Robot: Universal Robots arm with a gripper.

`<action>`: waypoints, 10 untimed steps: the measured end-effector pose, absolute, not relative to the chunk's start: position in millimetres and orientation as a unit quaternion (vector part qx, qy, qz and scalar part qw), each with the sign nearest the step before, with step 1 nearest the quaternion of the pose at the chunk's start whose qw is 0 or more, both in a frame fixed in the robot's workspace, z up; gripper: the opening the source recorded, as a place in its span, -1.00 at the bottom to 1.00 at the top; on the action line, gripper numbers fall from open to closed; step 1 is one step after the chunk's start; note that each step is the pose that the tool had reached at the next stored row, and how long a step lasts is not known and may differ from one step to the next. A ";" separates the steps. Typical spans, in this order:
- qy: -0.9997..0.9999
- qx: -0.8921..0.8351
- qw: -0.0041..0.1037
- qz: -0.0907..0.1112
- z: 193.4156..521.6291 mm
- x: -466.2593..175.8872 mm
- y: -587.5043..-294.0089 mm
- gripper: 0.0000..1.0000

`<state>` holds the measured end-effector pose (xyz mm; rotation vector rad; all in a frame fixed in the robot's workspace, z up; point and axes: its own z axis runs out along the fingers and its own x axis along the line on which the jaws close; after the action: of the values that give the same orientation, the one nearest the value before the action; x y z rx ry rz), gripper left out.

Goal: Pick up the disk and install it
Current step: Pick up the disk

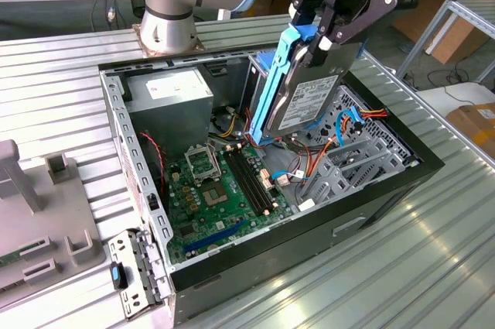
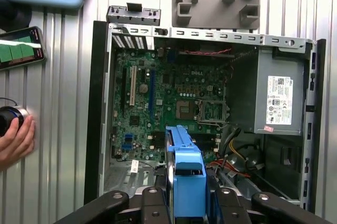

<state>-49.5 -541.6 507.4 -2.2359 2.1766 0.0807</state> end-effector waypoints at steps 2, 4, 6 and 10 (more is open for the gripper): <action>0.697 -0.716 0.010 0.026 507.4 -49.4 -541.5 -0.27; 0.697 -0.716 0.010 0.026 507.4 -46.9 -541.5 -0.27; 0.697 -0.716 0.010 0.026 507.4 -42.6 -541.4 -0.27; 0.697 -0.716 0.010 0.026 507.4 -35.5 -541.1 -0.27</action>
<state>-35.5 -541.1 507.4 -2.2360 2.1765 0.0807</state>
